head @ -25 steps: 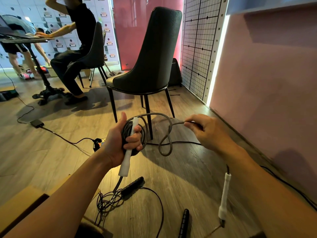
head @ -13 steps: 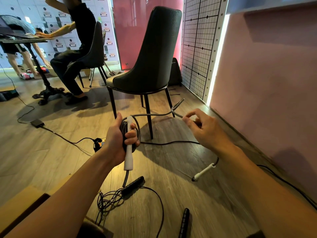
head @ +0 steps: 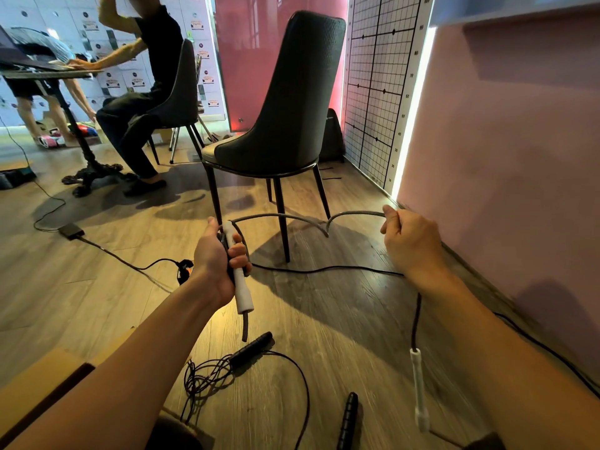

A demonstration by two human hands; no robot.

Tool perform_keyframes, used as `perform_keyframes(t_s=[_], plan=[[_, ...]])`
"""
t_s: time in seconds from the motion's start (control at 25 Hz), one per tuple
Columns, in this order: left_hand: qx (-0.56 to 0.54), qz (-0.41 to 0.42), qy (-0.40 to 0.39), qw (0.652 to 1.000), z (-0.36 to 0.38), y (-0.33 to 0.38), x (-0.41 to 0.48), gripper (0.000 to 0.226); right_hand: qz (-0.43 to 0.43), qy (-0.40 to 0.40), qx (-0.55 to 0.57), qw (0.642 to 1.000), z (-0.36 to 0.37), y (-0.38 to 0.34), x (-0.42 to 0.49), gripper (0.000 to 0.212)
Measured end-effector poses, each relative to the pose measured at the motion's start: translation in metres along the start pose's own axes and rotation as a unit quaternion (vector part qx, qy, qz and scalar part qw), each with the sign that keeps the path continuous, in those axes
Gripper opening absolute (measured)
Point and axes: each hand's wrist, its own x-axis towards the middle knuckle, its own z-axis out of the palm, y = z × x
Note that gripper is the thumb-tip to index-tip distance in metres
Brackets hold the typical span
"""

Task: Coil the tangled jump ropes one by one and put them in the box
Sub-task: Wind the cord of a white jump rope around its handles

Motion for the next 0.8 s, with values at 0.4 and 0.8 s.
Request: perform_keyframes(t_s=[0.4, 0.8], plan=[[-0.122, -0.004, 0.013, 0.992, -0.018, 0.007, 0.008, 0.057, -0.007, -0.15, -0.098, 0.984, 0.001, 0.016, 0.004, 0.036], [-0.352, 0.132, -0.08, 0.923, -0.022, 0.015, 0.016, 0.044, 0.173, -0.645, 0.002, 0.744, -0.026, -0.018, -0.017, 0.034]])
